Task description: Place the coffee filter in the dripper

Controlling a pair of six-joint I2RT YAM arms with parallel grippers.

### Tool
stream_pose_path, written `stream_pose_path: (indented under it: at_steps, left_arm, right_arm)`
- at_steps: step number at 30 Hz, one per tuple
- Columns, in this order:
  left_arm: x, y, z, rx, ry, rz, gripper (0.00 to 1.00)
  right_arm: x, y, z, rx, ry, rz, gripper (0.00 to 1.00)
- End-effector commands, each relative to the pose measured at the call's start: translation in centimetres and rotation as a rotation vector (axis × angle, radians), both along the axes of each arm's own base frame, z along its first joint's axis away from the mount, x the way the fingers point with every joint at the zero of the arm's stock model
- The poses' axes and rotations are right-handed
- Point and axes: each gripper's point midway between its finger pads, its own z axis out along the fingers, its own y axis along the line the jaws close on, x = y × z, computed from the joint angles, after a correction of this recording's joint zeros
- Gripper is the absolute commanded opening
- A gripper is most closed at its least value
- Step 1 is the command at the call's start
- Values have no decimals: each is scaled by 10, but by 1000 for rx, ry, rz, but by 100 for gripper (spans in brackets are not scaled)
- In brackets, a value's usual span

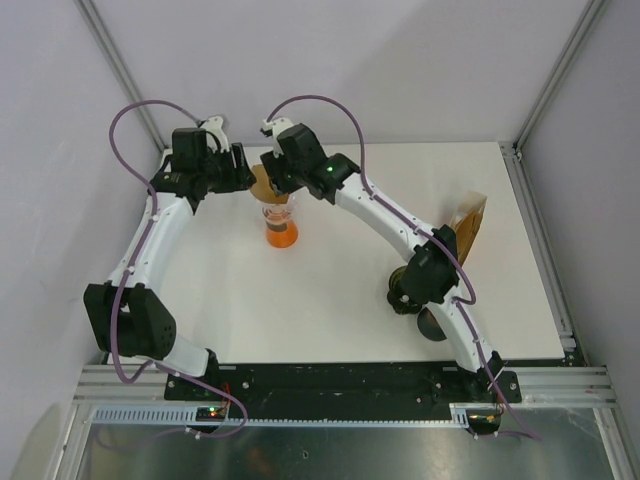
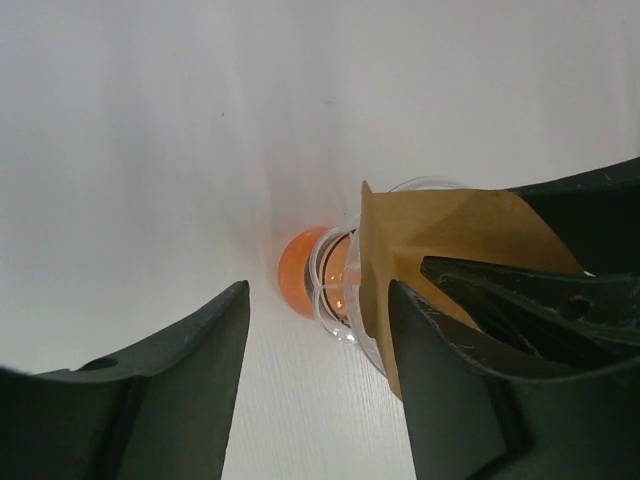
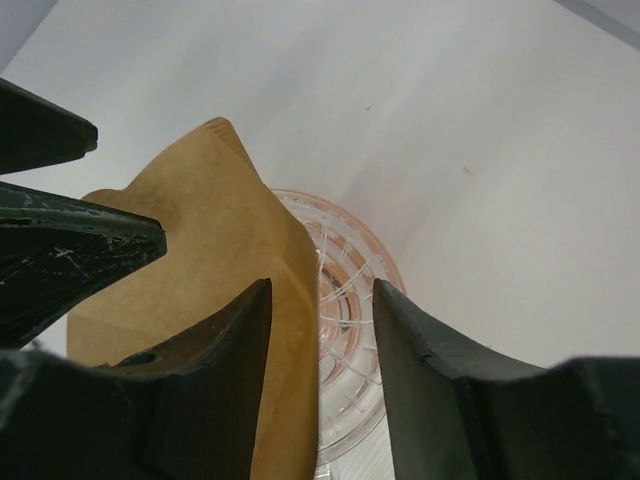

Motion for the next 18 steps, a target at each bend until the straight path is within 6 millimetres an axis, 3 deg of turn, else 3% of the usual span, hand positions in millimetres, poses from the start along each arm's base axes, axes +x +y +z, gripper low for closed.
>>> stream_pose_path:
  at_steps: [1, 4, 6, 9, 15, 18]
  left_arm:
    - [3, -1, 38, 38, -127, -26, 65]
    - [1, -2, 46, 53, -152, -39, 69]
    - [0, -2, 50, 63, -165, -45, 71]
    - [0, -3, 58, 71, -187, -49, 73]
    - [0, -7, 81, 94, -249, -79, 74]
    - [-6, -20, 99, 122, -317, -183, 70]
  right_arm:
    - [-4, -5, 61, 75, -113, -4, 53]
    - [-6, -8, 72, 88, -136, -2, 60]
    - [-6, -10, 79, 95, -150, -1, 74]
    - [-8, -10, 88, 113, -167, 6, 85]
    - [-12, -9, 106, 144, -199, 28, 88]
    - [-14, -17, 118, 166, -203, 29, 88]
